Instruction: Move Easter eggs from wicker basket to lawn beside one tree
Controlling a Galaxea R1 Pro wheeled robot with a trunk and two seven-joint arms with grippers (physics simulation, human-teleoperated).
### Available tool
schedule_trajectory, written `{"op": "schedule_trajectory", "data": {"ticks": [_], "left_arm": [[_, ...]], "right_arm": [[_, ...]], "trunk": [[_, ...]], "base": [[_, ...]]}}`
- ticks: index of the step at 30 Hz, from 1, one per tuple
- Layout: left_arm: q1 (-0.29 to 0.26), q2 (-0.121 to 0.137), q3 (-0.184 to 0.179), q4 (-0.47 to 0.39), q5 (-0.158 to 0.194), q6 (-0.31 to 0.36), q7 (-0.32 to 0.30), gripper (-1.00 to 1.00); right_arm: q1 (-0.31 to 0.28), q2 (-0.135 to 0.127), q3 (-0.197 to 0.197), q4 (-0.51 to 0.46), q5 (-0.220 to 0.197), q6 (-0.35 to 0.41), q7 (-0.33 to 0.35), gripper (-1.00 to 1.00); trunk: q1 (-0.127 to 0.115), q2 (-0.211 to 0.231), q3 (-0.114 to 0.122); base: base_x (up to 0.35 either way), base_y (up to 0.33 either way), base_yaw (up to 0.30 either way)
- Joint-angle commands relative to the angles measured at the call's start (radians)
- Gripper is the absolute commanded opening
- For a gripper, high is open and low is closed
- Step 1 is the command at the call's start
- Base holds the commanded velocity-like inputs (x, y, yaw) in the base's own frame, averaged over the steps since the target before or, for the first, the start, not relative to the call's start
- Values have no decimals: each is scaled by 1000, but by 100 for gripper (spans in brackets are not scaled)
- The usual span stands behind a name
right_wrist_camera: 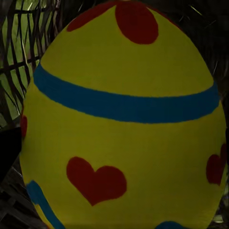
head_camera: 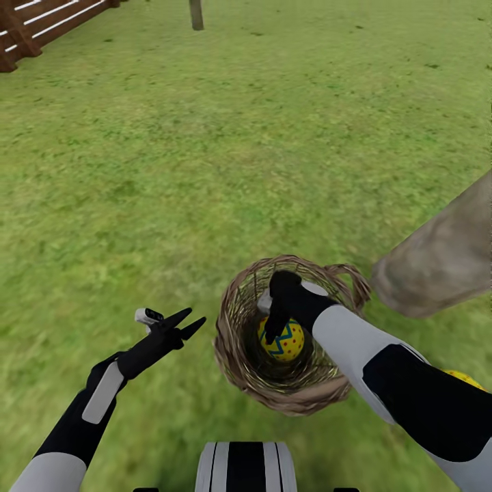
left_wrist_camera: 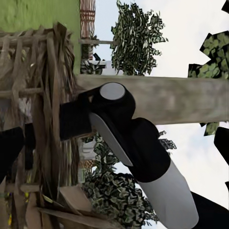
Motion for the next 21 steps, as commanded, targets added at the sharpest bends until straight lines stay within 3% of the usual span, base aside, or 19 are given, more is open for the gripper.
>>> {"op": "schedule_trajectory", "data": {"ticks": [1,21], "left_arm": [[0,1,0,0,5,7,1,100],[-7,3,1,0,0,49,4,100]], "right_arm": [[0,0,2,-2,10,1,10,-100],[0,-10,-1,-14,9,0,12,-100]], "trunk": [[-1,0,3],[-10,5,81]], "base": [[0,0,0],[0,0,0]]}}
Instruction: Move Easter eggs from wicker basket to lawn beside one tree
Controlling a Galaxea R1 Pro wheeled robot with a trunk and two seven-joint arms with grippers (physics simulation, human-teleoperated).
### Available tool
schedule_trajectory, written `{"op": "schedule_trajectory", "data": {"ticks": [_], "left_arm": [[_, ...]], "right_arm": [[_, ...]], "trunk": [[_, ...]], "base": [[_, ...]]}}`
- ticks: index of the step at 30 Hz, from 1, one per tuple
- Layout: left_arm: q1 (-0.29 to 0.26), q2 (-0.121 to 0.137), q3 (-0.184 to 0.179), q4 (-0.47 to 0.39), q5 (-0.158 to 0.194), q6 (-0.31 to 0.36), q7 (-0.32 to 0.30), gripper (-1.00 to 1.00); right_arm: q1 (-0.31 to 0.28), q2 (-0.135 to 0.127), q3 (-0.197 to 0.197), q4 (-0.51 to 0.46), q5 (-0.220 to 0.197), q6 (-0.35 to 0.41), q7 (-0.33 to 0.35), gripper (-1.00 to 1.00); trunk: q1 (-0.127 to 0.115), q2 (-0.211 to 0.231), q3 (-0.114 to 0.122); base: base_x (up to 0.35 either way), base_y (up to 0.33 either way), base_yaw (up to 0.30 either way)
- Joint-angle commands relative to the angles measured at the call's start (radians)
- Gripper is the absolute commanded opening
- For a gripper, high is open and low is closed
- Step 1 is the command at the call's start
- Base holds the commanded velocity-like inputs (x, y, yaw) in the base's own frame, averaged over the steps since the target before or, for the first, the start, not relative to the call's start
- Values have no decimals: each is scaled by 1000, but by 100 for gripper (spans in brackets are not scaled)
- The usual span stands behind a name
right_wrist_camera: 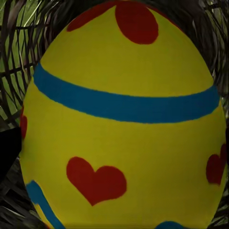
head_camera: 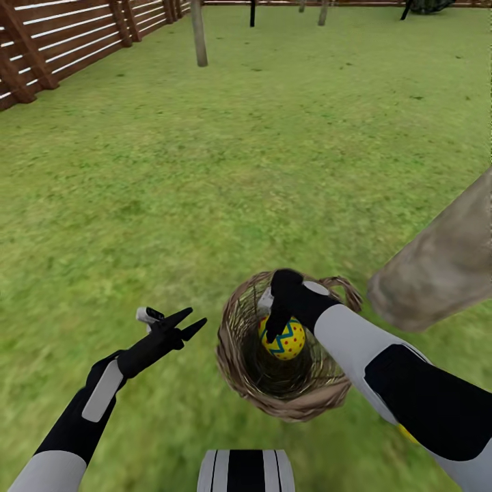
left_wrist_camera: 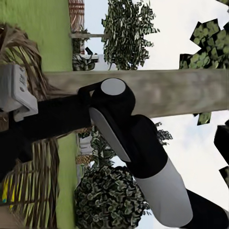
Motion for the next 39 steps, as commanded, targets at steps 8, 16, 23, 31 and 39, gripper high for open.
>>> {"op": "schedule_trajectory", "data": {"ticks": [8,16,23,31,39], "left_arm": [[-5,1,0,0,4,7,0,100],[-6,1,0,0,4,8,0,100],[-9,1,0,0,3,8,1,100],[-11,1,0,0,2,8,1,100],[-11,-1,-1,0,2,8,1,100]], "right_arm": [[-1,-2,-17,-3,7,1,14,-100],[-1,-26,-22,-5,5,1,17,-100],[-2,-55,-156,-11,10,-6,76,-100],[-2,-89,-217,-12,9,-11,78,-100],[-2,-117,-409,-67,7,-12,78,-100]], "trunk": [[-4,2,30],[-7,4,61],[-10,5,88],[-14,7,119],[-18,9,150]], "base": [[-127,0,0],[-23,0,0],[-178,0,0],[-104,0,0],[0,0,0]]}}
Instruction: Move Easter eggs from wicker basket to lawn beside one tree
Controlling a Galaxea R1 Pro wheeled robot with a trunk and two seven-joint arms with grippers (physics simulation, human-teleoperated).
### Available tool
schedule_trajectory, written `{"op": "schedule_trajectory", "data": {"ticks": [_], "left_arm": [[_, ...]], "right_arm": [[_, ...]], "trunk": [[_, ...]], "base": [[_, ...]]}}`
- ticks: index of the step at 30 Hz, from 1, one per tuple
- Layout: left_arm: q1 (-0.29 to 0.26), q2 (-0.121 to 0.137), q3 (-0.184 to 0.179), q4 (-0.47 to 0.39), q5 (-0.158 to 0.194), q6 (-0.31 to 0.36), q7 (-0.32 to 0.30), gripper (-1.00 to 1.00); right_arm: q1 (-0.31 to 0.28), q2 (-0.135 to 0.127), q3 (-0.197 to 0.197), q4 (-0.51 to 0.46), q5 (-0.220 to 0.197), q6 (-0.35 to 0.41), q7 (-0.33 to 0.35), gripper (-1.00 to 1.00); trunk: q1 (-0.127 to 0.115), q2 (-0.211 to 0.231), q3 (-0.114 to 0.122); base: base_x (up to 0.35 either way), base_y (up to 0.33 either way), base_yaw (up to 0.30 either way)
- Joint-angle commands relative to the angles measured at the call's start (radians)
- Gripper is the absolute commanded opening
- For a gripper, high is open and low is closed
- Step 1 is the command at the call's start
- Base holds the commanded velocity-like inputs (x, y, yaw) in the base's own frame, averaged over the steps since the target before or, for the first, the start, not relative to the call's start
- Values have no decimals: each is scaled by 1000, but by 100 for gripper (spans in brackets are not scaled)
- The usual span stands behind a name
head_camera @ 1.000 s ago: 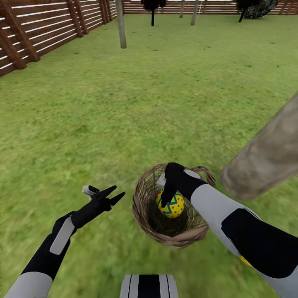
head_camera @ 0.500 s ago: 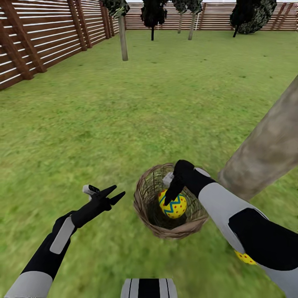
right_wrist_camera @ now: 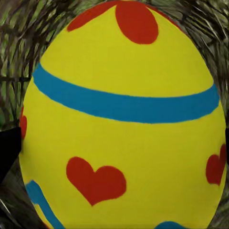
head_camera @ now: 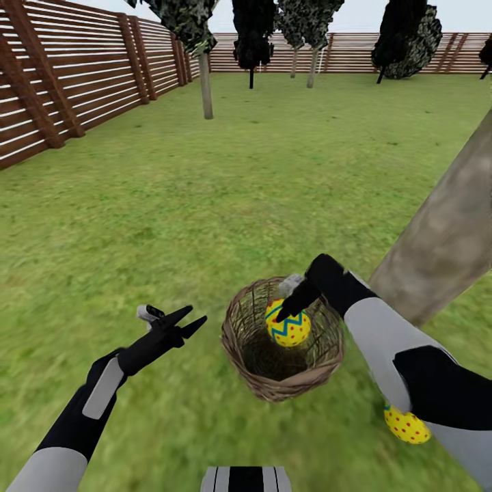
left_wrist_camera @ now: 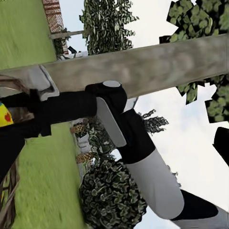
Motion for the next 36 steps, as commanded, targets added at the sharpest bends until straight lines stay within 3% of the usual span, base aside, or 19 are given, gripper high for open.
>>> {"op": "schedule_trajectory", "data": {"ticks": [1,3,8,9,11,12,14,16,20,25,36], "left_arm": [[0,0,-1,0,4,6,0,100],[-1,0,-1,0,4,6,0,100],[-1,0,-2,0,4,6,0,100],[-1,-2,-2,0,4,6,0,100],[-1,-3,-2,0,4,6,0,100],[-1,-3,-5,0,4,6,0,100],[-1,-3,-20,0,4,6,0,100],[-1,-3,-27,0,4,5,0,100],[-1,-3,-34,0,4,4,-1,100],[1,-2,-42,5,11,-10,-7,100],[1,-3,-46,3,2,-11,3,100]], "right_arm": [[0,-2,-43,-11,8,4,9,-100],[0,-3,-128,-43,8,4,10,-100],[0,-18,-247,-53,5,5,29,-100],[1,-59,-401,-46,6,6,211,-100],[9,-85,-426,-43,4,6,270,-100],[19,-93,-458,-46,4,6,291,-100],[34,-99,-573,-48,5,7,317,-100],[37,-101,-648,-49,5,9,323,-100],[52,-101,-671,-42,4,11,326,-100],[111,-101,-677,-41,2,12,328,-100],[147,-93,-678,-41,4,7,325,-100]], "trunk": [[-1,0,3],[-1,1,11],[-4,2,30],[-4,2,34],[-5,2,42],[-5,3,46],[-6,3,53],[-7,4,61],[-9,4,77],[-9,4,77],[-9,4,77]], "base": [[0,0,0],[0,0,0],[0,0,0],[0,0,0],[0,0,0],[0,0,0],[0,0,0],[0,0,0],[0,0,0],[-15,0,0],[-308,0,0]]}}
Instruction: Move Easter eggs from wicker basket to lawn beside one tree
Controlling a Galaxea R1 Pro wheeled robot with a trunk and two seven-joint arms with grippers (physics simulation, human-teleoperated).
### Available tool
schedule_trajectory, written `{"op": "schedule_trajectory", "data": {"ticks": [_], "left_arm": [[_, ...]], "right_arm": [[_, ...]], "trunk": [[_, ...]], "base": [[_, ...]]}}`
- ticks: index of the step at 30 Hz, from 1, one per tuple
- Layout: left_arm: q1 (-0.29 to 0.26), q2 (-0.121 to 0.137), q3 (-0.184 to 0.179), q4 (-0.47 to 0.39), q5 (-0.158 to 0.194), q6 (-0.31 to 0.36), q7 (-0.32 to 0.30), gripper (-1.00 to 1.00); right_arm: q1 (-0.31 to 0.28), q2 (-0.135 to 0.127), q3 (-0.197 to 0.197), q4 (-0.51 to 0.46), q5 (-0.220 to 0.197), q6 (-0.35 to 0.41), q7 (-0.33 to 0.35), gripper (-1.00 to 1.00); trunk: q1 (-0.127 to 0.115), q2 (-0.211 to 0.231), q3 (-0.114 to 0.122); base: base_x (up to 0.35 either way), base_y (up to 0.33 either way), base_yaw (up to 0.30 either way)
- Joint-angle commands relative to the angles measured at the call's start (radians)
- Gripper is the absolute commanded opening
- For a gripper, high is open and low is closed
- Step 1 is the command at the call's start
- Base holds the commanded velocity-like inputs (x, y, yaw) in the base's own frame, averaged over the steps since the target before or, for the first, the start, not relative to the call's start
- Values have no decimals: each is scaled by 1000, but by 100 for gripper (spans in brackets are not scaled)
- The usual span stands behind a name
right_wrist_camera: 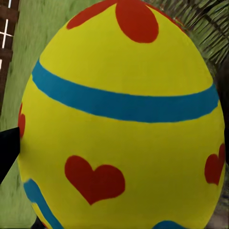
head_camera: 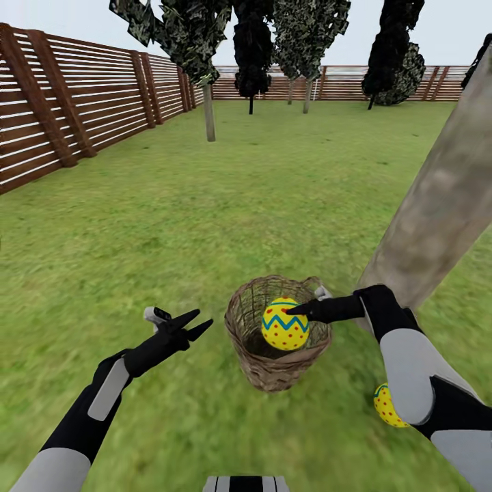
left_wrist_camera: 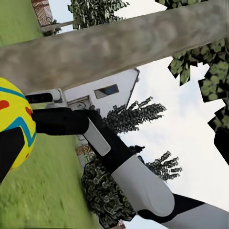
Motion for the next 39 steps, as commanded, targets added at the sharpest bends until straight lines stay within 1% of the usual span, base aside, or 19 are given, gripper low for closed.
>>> {"op": "schedule_trajectory", "data": {"ticks": [1,4,6,8,11,20,22,23,24,25,27,28,31,36,39], "left_arm": [[0,1,-1,0,5,7,0,100],[0,1,0,0,5,5,1,100],[0,1,1,-1,6,5,0,100],[0,1,1,-1,6,5,0,100],[0,1,0,-1,6,5,-1,100],[0,1,-1,-1,6,4,-2,100],[0,0,-1,-1,6,4,-2,100],[0,0,-1,-1,6,5,-2,100],[0,0,-1,-1,6,4,-2,100],[0,0,-1,-1,6,4,-2,100],[0,0,-1,-1,6,4,-2,100],[0,0,-1,-1,6,4,-2,100],[0,-1,-1,-1,6,4,-2,100],[0,-1,-1,-1,6,4,-2,100],[0,-1,0,6,10,3,-2,100]], "right_arm": [[-1,2,-6,-1,10,9,8,-100],[0,3,-8,-1,9,9,8,-100],[0,0,-8,0,-23,9,8,-100],[2,-2,-7,1,-71,9,8,-100],[12,-5,-7,0,-86,9,8,-100],[13,-6,-8,0,-88,8,8,-100],[13,-8,-8,1,-89,7,9,-100],[13,-16,-8,1,-90,8,10,-100],[13,-25,-14,1,-92,9,11,-100],[13,-26,-33,1,-91,9,11,-100],[13,-26,-88,1,-91,9,11,-100],[13,-26,-97,1,-91,9,10,-100],[13,-26,-106,1,-91,9,10,-100],[13,-25,-107,1,-91,9,10,-100],[13,-24,-106,1,-88,8,2,-100]], "trunk": [[-1,0,-1],[-1,0,1],[-1,0,3],[-1,0,5],[-1,0,8],[-1,0,16],[-1,0,18],[-1,0,19],[-1,0,20],[-1,0,21],[-1,0,23],[-1,0,23],[-1,0,26],[-1,0,31],[-1,0,32]], "base": [[-160,0,-24],[-43,0,-176],[-4,0,-238],[-1,0,-243],[0,0,-244],[0,0,-244],[0,0,-244],[0,0,-244],[0,-6,-244],[0,-74,-244],[65,-176,-244],[118,-231,-244],[136,-250,-244],[142,-256,-244],[57,-97,-105]]}}
